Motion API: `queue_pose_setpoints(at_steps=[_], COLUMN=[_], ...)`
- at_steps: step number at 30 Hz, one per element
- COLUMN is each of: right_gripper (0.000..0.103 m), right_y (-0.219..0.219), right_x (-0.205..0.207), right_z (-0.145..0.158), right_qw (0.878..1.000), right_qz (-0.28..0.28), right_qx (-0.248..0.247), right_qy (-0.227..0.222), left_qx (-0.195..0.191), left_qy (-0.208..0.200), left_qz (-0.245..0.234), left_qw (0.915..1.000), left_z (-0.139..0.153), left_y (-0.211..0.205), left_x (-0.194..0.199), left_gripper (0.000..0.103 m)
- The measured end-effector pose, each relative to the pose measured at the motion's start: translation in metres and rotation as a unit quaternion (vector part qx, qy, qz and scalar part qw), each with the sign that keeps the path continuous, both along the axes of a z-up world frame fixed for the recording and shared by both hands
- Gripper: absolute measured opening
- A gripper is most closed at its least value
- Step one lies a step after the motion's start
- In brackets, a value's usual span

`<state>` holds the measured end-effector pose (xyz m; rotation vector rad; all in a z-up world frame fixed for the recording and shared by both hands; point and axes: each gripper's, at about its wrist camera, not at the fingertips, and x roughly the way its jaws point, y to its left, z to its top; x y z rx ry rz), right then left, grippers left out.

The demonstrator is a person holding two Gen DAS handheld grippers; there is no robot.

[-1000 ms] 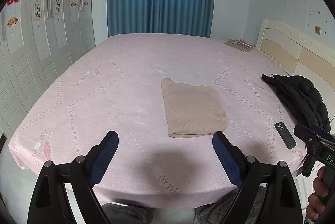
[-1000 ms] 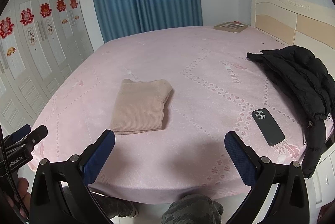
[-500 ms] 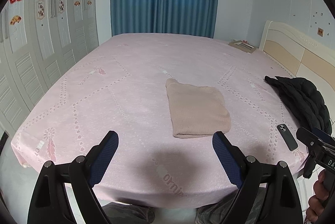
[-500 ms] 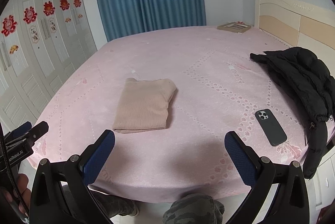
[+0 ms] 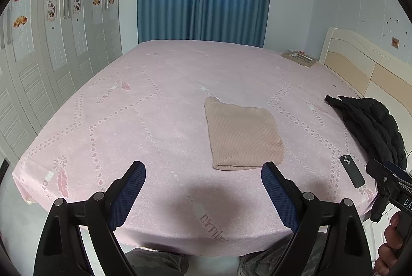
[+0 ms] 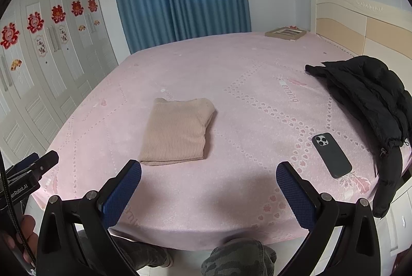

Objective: Fold small clothes

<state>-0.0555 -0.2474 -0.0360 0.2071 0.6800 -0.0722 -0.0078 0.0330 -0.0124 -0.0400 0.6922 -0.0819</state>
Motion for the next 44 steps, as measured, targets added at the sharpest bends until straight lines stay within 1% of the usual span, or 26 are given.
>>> queue_pose_setpoints(at_steps=[19,23,42,44], right_gripper=[0.103,0.103,0.103,0.103], right_y=[0.002,0.004,0.013,0.014], right_x=[-0.004,-0.006,-0.006,-0.005], right_z=[0.004,0.005,0.007,0.007], right_qw=[1.0,1.0,1.0,1.0], right_qz=[0.002,0.002,0.007,0.008], right_qx=[-0.005,-0.003,-0.01,-0.011], right_qy=[-0.005,-0.007,-0.008,-0.009], left_qx=[0.003,0.009,0.004,0.009], left_qy=[-0.007,-0.008,-0.012,-0.014], left_qz=[-0.002,-0.002,0.003,0.0], left_qw=[1.0,0.9999,0.9999,0.9999], left_z=[0.002,0.003,0.005,0.006], left_y=[-0.003,-0.004,0.002,0.001], left_x=[-0.004,-0.004,-0.002,-0.001], left_gripper=[0.091,0.091,0.091,0.091])
